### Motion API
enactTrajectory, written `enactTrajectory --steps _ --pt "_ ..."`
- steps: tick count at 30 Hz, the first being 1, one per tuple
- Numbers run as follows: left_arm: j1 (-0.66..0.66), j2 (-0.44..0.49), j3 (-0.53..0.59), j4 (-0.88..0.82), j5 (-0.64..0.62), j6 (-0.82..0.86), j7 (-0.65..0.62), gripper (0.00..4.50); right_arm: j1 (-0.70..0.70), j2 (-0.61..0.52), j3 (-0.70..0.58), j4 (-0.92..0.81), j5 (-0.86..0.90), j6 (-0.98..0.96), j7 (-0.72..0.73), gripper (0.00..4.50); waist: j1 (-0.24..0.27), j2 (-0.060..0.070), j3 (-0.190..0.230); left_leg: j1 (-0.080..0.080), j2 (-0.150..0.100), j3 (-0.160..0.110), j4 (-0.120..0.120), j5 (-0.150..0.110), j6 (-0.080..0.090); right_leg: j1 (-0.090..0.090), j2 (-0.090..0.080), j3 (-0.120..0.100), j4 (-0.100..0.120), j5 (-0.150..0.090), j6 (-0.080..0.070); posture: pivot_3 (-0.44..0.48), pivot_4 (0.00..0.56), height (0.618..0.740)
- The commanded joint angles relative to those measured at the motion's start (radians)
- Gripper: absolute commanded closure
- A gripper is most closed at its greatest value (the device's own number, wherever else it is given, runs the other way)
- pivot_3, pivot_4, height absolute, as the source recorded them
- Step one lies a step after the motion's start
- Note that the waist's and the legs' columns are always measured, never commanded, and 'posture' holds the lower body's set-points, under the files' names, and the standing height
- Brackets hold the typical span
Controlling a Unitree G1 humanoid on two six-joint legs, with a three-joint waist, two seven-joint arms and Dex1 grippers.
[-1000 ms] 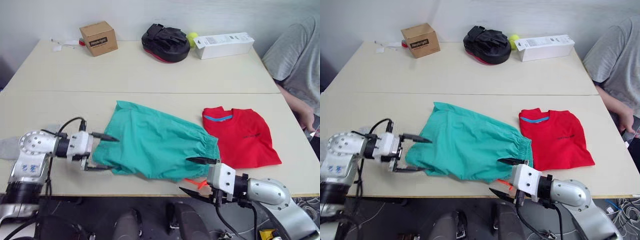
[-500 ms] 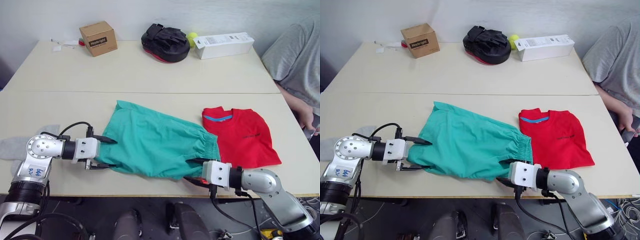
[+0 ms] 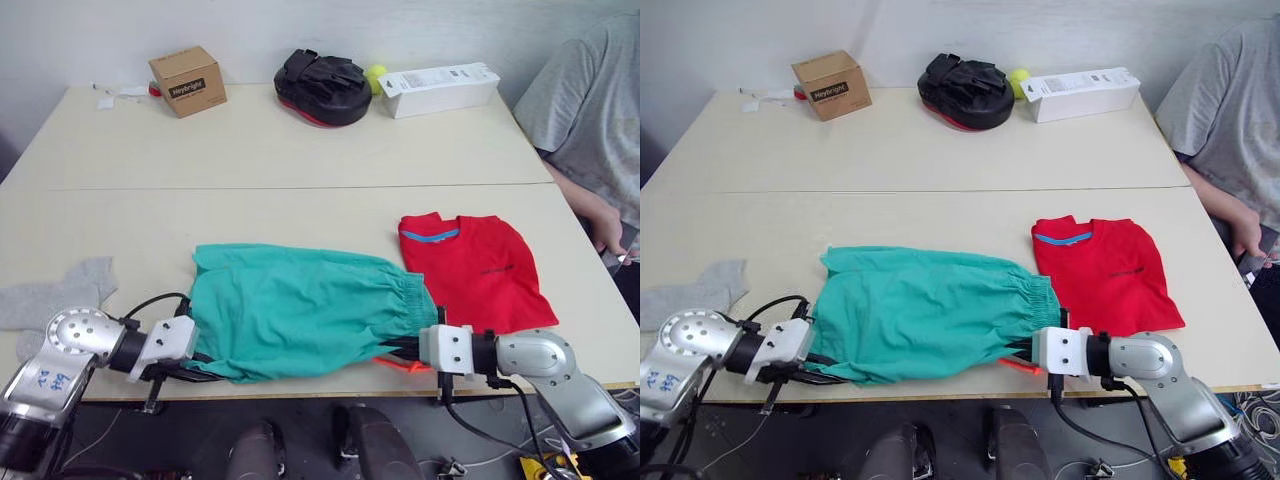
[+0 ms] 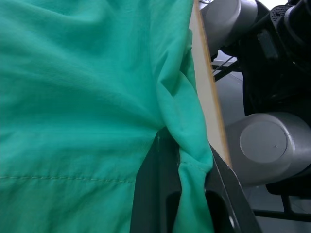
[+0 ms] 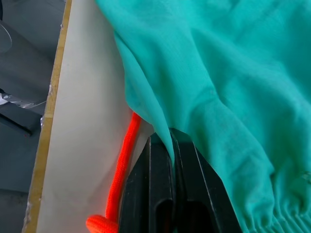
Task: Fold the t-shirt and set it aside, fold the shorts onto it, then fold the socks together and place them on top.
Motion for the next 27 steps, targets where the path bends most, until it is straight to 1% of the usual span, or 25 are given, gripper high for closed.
enactTrajectory --steps 1,4,5,6,7,8,10,11,14,16,17,18,19,20,21,23,26,27 --pt "0.059 -0.011 0.052 -0.064 -0.068 0.105 0.05 4.47 0.033 0.0 -0.06 -0.039 0.142 0.04 0.04 4.5 0.001 0.0 0.0 0.0 0.0 0.0 0.0 -0.001 0.001 0.0 0.0 0.0 0.0 0.0 0.0 0.0 0.15 0.74" --pt "0.097 0.012 0.094 -0.103 -0.101 0.175 0.064 3.75 0.089 -0.032 -0.08 -0.081 0.237 0.08 0.11 3.88 0.003 0.0 0.0 0.0 0.0 -0.001 0.0 -0.001 0.004 0.0 0.0 0.0 0.0 0.0 0.0 0.0 0.15 0.74" --pt "0.11 0.02 0.114 -0.108 -0.104 0.172 0.063 3.39 0.109 -0.038 -0.098 -0.097 0.264 0.084 0.122 3.49 0.005 0.0 0.0 0.0 0.0 -0.002 0.0 -0.001 0.004 0.0 0.0 0.0 0.0 0.0 0.0 0.0 0.15 0.74" --pt "0.137 0.037 0.154 -0.123 -0.144 0.177 0.024 3.06 0.131 -0.048 -0.127 -0.119 0.298 0.102 0.127 3.16 0.008 0.0 0.0 0.0 0.0 -0.002 0.0 -0.001 0.004 0.0 0.0 0.0 0.0 0.0 0.0 0.0 0.15 0.74" --pt "0.153 0.045 0.211 -0.138 -0.214 0.232 0.009 2.73 0.152 -0.062 -0.167 -0.145 0.35 0.137 0.129 2.8 0.007 -0.001 0.0 0.0 0.0 -0.002 0.0 -0.001 0.004 0.0 0.0 0.0 0.0 0.0 0.0 0.0 0.15 0.74" --pt "0.16 0.05 0.256 -0.148 -0.268 0.283 0.005 2.4 0.166 -0.073 -0.199 -0.167 0.392 0.17 0.128 2.78 0.007 -0.001 0.001 -0.001 0.0 -0.002 0.0 -0.001 0.004 0.0 0.0 0.0 0.0 0.0 0.0 0.0 0.15 0.74" --pt "0.158 0.059 0.307 -0.155 -0.324 0.353 0.012 1.78 0.173 -0.085 -0.241 -0.194 0.448 0.223 0.119 2.78 0.008 -0.001 0.001 -0.001 0.001 -0.003 0.0 0.0 0.004 0.0 0.0 -0.001 0.0 0.0 -0.001 0.0 0.15 0.74" --pt "0.138 0.064 0.328 -0.155 -0.36 0.4 0.022 1.78 0.153 -0.083 -0.255 -0.211 0.499 0.274 0.093 2.78 0.01 -0.001 0.001 -0.001 0.001 -0.003 0.0 0.0 0.005 0.0 0.0 -0.001 -0.001 0.0 -0.001 0.0 0.15 0.74" --pt "0.02 0.015 0.354 -0.184 -0.512 0.533 0.107 1.78 0.056 -0.032 -0.236 -0.238 0.592 0.38 0.012 2.78 0.015 -0.002 0.001 -0.001 0.0 -0.003 0.0 0.0 0.005 0.0 0.0 0.0 -0.002 0.0 -0.001 0.0 0.15 0.74" --pt "-0.062 -0.057 0.293 -0.206 -0.52 0.55 0.177 2.19 -0.022 0.043 -0.143 -0.218 0.515 0.376 -0.034 3.15 0.02 -0.001 0.001 -0.001 0.0 -0.003 0.0 0.001 0.004 0.0 0.0 0.0 -0.002 0.0 -0.001 0.0 0.15 0.74" --pt "-0.086 -0.079 0.244 -0.21 -0.488 0.551 0.196 2.4 -0.052 0.075 -0.101 -0.204 0.471 0.368 -0.05 3.36 0.021 -0.001 0.0 -0.002 0.0 -0.003 0.0 0.001 0.005 0.0 0.0 0.0 -0.002 0.0 -0.001 0.0 0.15 0.74" --pt "-0.103 -0.103 0.186 -0.206 -0.419 0.498 0.201 2.7 -0.08 0.11 -0.057 -0.184 0.416 0.343 -0.06 3.71 0.021 -0.001 0.0 -0.001 0.0 -0.003 -0.001 0.001 0.005 0.001 0.0 0.0 -0.002 0.001 -0.001 0.0 0.15 0.74" --pt "-0.11 -0.114 0.151 -0.198 -0.37 0.458 0.197 3.0 -0.097 0.132 -0.031 -0.171 0.382 0.329 -0.067 4.01 0.02 -0.001 0.0 -0.002 -0.001 -0.004 -0.001 0.001 0.003 0.0 0.0 0.0 -0.001 0.001 0.0 0.0 0.15 0.74" --pt "-0.139 -0.166 0.086 -0.169 -0.289 0.375 0.22 3.36 -0.133 0.182 0.019 -0.13 0.312 0.291 -0.096 4.4 0.02 -0.001 0.0 -0.002 -0.001 -0.003 -0.001 0.002 0.0 0.0 0.0 0.0 -0.001 0.001 0.0 0.0 0.15 0.74" --pt "-0.163 -0.213 0.034 -0.145 -0.235 0.315 0.237 3.69 -0.164 0.221 0.065 -0.091 0.244 0.253 -0.117 4.5 0.02 -0.001 0.0 -0.003 -0.001 -0.003 -0.001 0.001 -0.001 -0.001 0.001 0.0 -0.001 0.001 0.0 0.0 0.15 0.74" --pt "-0.198 -0.301 -0.042 -0.1 -0.139 0.233 0.3 4.39 -0.201 0.261 0.143 -0.007 0.117 0.168 -0.125 4.5 0.022 -0.001 0.0 -0.004 -0.001 -0.002 0.001 0.001 -0.002 -0.001 0.001 0.0 -0.001 0.001 0.0 0.0 0.15 0.74" --pt "-0.195 -0.333 -0.106 -0.062 -0.034 0.173 0.339 4.45 -0.219 0.307 0.184 0.092 0.029 0.093 -0.155 4.5 0.021 -0.003 0.0 -0.005 -0.001 -0.001 0.002 0.0 -0.001 -0.002 0.001 0.0 -0.002 0.001 0.0 0.0 0.15 0.74" --pt "-0.193 -0.336 -0.119 -0.055 -0.027 0.187 0.347 4.45 -0.222 0.324 0.186 0.114 0.019 0.089 -0.17 4.5 0.02 -0.003 0.0 -0.005 -0.001 -0.001 0.001 0.0 -0.001 -0.002 0.001 0.0 -0.002 0.001 0.0 0.0 0.15 0.74"
